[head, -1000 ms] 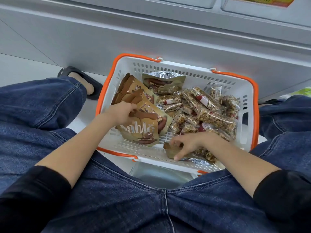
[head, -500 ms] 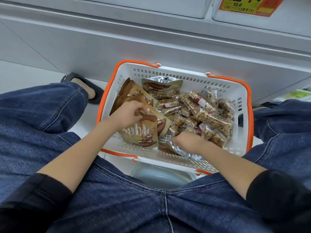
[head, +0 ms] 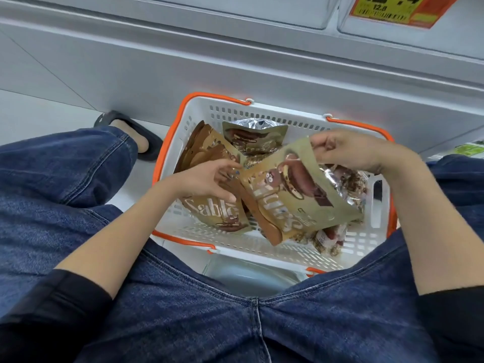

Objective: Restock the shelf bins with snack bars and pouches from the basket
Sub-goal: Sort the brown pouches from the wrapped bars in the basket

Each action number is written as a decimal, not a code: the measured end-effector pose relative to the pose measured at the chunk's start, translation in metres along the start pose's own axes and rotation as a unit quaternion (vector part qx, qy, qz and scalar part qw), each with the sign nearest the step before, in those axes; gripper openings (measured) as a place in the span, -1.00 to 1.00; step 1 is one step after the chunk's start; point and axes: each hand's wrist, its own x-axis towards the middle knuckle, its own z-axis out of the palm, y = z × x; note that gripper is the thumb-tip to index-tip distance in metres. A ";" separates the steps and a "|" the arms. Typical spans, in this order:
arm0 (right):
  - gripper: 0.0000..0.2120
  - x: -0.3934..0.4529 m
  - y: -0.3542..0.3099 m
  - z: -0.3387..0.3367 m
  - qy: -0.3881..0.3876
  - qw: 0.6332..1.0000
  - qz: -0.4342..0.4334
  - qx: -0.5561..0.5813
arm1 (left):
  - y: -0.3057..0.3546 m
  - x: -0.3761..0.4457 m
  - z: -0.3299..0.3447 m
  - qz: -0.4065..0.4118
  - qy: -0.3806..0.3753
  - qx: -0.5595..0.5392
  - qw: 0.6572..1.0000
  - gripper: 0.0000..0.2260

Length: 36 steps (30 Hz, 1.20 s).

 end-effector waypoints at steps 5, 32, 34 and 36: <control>-0.74 0.004 0.009 0.006 0.063 0.989 -0.047 0.127 | 0.009 0.004 0.007 -0.007 0.038 -0.086 0.996 -0.71; -0.54 0.127 0.034 0.046 0.272 0.909 -0.032 -0.315 | -0.042 0.014 -0.012 -0.030 0.155 0.376 0.913 -0.74; -0.56 0.145 0.028 0.042 0.248 0.902 0.003 -0.355 | -0.041 0.011 -0.018 -0.022 0.184 0.322 0.928 -0.74; -0.71 0.156 0.026 0.043 0.248 0.887 0.030 -0.388 | -0.040 0.009 -0.025 -0.021 0.201 0.272 0.941 -0.73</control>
